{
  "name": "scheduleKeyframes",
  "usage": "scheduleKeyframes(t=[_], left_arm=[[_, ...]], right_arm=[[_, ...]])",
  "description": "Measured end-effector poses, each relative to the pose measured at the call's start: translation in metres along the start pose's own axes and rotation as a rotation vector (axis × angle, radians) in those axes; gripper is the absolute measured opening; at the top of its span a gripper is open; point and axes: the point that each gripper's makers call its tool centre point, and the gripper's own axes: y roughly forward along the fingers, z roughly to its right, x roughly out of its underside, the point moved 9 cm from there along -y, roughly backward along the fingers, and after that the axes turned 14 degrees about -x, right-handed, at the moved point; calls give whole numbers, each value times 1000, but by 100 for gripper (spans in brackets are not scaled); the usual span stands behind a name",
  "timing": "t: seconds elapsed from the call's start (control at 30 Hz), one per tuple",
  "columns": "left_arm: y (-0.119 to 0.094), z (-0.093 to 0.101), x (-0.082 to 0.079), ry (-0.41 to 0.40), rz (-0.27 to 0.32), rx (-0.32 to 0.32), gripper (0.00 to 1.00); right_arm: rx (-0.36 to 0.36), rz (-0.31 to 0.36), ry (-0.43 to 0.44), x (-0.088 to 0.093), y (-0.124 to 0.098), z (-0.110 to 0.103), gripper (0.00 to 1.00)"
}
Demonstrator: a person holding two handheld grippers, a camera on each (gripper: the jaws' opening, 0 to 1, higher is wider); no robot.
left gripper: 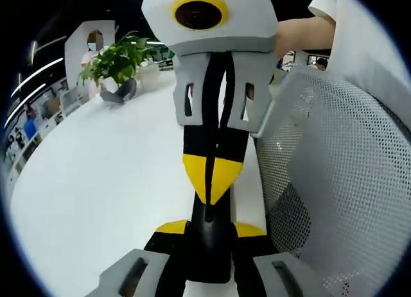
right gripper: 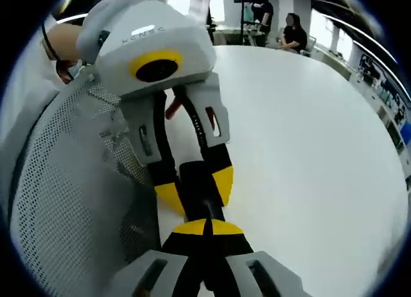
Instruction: Press the specified remote control buttons in sequence, fully releasing each button before pressing the next.
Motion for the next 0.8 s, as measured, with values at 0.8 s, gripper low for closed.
scheduleKeyframes(t=[0.8], left_arm=[[1,-1,-3,17,-25,17,25]], right_arm=[[60,47,-50,3,4,-1,0]])
